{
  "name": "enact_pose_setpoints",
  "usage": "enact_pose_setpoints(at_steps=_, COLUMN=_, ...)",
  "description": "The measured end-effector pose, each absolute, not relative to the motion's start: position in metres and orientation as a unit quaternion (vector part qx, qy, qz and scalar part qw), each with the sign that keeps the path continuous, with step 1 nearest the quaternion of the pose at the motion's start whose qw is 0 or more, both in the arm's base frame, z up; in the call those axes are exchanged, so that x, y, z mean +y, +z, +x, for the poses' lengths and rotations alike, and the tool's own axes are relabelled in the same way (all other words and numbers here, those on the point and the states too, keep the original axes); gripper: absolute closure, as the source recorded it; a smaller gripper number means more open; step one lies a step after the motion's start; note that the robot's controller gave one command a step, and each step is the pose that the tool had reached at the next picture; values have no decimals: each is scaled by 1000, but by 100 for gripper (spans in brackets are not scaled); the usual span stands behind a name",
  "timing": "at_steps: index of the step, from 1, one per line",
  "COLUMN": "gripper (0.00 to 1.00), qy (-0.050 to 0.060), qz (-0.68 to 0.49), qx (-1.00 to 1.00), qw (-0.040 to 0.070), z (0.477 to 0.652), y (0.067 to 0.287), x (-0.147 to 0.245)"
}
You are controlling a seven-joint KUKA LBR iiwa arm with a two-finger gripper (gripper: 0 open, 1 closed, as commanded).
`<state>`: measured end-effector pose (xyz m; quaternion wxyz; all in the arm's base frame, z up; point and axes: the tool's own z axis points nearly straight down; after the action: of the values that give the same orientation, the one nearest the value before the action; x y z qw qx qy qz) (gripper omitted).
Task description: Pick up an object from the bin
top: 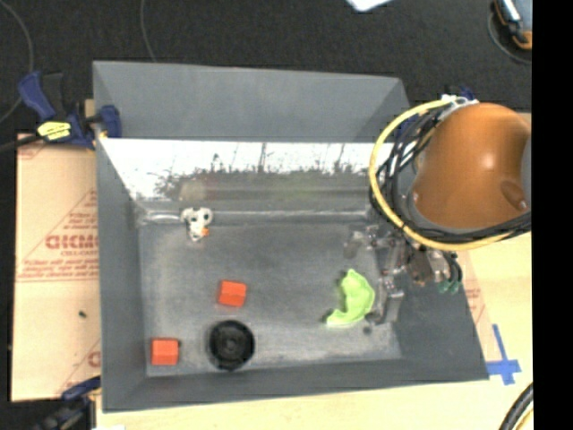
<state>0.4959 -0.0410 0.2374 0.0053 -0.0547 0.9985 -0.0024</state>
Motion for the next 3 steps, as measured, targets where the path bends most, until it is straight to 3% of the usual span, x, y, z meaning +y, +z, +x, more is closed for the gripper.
enact_pose_setpoints(at_steps=1, gripper=0, qy=-4, qz=-91, qx=996, qw=7, z=479, y=134, x=-53)
enact_pose_setpoints(at_steps=2, gripper=0, qy=-4, qz=-72, qx=997, qw=8, z=495, y=147, x=-68)
enact_pose_setpoints(at_steps=3, gripper=0, qy=-5, qz=-179, qx=984, qw=7, z=499, y=84, x=-91)
